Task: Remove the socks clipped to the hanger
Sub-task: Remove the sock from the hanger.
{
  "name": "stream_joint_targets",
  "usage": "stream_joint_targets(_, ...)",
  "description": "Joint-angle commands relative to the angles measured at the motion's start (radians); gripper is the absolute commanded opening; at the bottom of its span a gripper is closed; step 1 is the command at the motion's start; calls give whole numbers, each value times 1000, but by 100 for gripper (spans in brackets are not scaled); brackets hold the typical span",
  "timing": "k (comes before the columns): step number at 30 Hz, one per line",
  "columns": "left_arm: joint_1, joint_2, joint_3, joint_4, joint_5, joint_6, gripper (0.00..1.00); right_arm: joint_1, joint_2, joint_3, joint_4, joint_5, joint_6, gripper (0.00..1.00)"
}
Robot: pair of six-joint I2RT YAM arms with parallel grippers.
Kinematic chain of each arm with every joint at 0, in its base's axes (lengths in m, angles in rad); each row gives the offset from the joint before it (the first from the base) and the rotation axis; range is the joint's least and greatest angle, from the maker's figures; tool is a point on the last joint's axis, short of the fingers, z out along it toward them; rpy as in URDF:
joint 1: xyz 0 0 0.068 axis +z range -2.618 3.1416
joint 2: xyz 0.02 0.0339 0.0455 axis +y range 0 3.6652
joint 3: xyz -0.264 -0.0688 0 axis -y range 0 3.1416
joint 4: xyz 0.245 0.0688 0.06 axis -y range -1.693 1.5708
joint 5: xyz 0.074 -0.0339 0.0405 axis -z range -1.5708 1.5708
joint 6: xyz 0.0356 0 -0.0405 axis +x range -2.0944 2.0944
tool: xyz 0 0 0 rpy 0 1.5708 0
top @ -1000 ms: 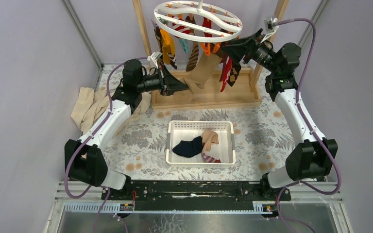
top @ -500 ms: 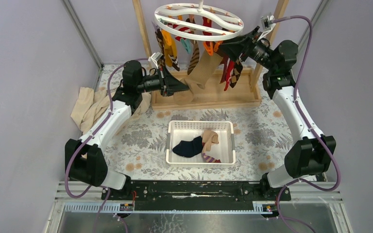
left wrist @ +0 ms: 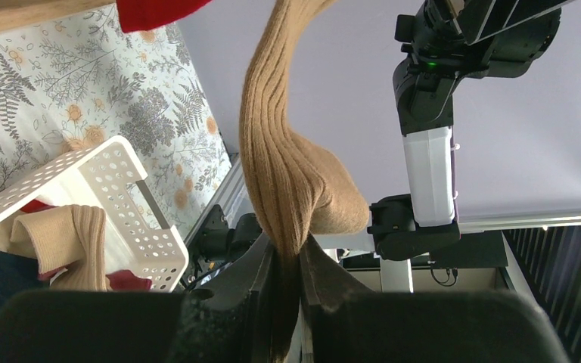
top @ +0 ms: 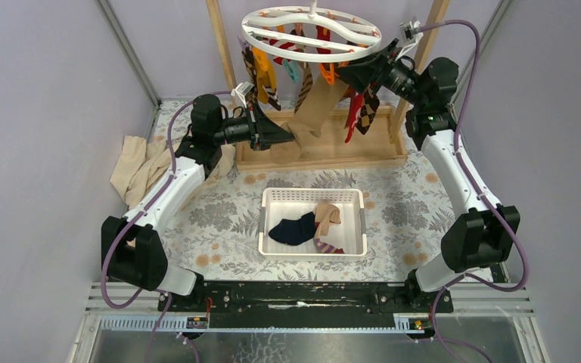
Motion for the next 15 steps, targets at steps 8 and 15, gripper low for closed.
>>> stream_joint_targets(8, 14, 0, -11, 37, 45, 16, 21, 20, 27, 95, 32, 19, -14, 55)
stream_joint_targets(15, 18, -2, -15, 22, 45, 30, 21, 20, 11, 73, 42, 37, -15, 43)
